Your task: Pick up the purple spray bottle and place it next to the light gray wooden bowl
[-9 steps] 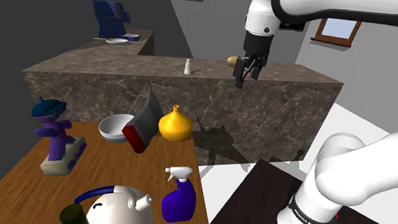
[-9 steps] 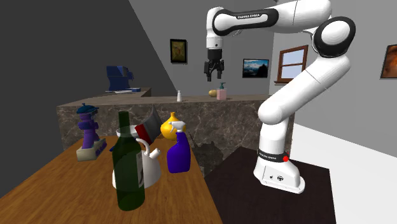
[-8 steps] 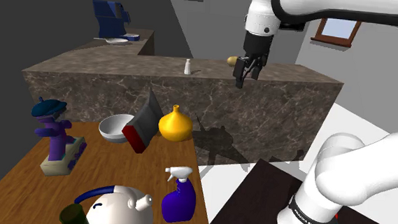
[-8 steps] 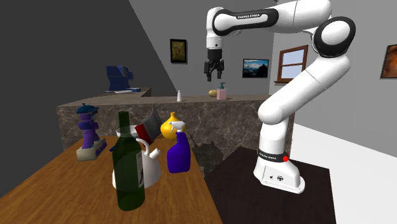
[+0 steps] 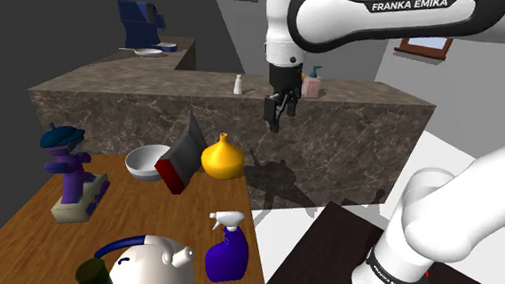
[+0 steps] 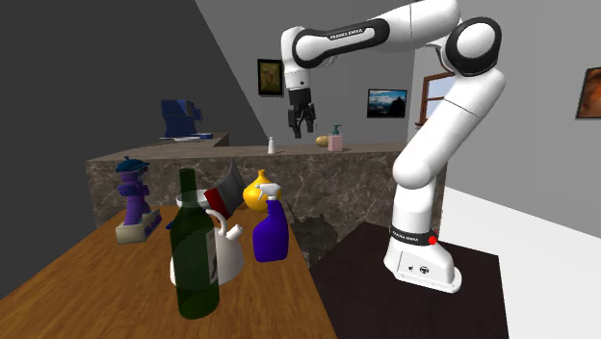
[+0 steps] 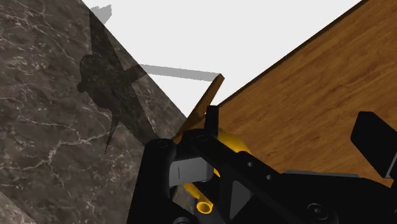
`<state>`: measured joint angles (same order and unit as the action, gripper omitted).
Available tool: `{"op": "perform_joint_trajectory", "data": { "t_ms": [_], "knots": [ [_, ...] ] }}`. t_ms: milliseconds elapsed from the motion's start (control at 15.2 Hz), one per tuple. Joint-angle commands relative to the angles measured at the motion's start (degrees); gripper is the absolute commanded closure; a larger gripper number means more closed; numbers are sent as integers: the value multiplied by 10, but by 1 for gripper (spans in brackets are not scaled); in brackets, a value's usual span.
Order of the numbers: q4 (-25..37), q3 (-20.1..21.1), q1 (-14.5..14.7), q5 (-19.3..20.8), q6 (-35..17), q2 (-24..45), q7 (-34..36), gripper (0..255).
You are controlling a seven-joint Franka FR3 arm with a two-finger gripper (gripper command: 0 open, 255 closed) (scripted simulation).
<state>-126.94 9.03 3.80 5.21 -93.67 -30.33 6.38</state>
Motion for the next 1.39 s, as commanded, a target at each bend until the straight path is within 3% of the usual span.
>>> {"op": "perform_joint_trajectory", "data": {
  "t_ms": [0,1320],
  "knots": [
    [18,14,11,-2,2,38,-6,0],
    [183,147,126,31,23,418,-40,0]
  ]
}}
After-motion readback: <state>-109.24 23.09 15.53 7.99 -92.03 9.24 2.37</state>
